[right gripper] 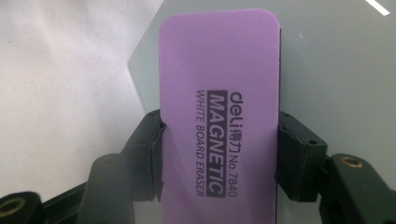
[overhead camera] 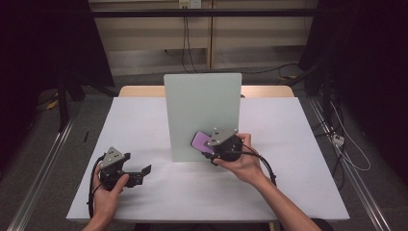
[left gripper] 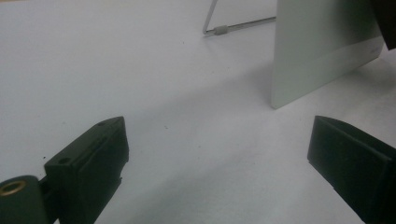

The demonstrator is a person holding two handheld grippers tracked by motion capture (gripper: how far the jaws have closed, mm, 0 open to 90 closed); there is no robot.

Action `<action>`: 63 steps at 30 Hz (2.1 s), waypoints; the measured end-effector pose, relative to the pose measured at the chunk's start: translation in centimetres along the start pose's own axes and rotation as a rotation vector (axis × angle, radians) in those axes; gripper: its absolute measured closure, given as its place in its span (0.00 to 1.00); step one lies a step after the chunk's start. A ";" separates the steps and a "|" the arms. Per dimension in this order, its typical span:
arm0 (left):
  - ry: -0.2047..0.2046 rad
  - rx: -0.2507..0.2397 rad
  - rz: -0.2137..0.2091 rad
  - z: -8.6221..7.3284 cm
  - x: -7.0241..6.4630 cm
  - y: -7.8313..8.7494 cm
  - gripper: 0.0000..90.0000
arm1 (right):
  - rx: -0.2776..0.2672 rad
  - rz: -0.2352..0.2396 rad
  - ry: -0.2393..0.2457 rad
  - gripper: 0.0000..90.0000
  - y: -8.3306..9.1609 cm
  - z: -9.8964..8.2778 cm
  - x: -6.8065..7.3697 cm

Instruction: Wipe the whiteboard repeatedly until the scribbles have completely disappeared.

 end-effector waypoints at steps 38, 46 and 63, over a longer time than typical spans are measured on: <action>0.001 0.005 -0.002 0.0 -0.1 -0.1 0.06 | -0.008 -0.026 -0.081 0.46 2.2 -3.1 -1.1; 0.002 0.004 -0.002 -0.1 0.0 -0.1 0.06 | 0.022 0.035 -0.073 0.46 0.5 -3.0 0.1; 0.023 -0.001 -0.007 -0.2 0.4 0.1 0.06 | -0.014 0.126 -0.133 0.46 0.6 -2.5 0.6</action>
Point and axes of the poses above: each handheld gripper's, and its own axes: y roughly backward along the jaws, z roughly out of its top, x roughly to its left, the point moved 6 cm from there along -y, roughly forward along the jaws, and after that the axes turned 6 degrees about z, right-handed, at the moved point
